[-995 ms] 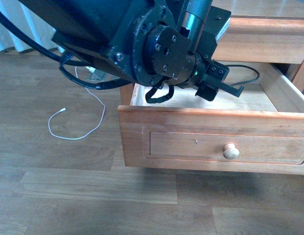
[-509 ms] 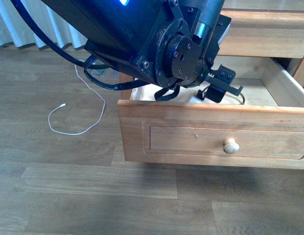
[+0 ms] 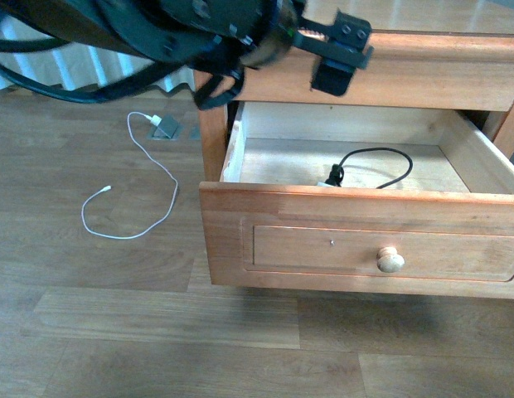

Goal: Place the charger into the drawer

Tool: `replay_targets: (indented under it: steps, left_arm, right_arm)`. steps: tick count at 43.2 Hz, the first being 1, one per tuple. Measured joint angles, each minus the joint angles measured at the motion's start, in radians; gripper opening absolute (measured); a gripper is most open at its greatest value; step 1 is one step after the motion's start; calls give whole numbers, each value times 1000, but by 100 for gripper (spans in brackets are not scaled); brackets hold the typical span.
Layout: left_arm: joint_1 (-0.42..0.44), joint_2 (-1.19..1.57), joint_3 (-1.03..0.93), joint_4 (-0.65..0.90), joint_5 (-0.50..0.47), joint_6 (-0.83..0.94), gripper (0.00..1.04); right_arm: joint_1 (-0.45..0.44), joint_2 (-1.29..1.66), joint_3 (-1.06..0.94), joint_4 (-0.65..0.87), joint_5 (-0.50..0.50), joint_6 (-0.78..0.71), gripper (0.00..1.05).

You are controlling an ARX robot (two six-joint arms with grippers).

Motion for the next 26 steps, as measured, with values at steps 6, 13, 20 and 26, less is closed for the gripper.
replay_targets:
  steps: [6,13,20,26]
  left_arm:
    - [36,-186,-164,15,-45,-29,99]
    - [30,-433,-320,15,-108,-48,99]
    - [-5,-639,-438,4,-208,-79,99]
    - [-39,-790,-540,-20,-309,-122,99]
  right_arm:
    - [0,0,0,0,0,0,96]
    - [0,0,0,0,0,0,96]
    - [0,0,0,0,0,0,96]
    - [0,0,0,0,0,0,96]
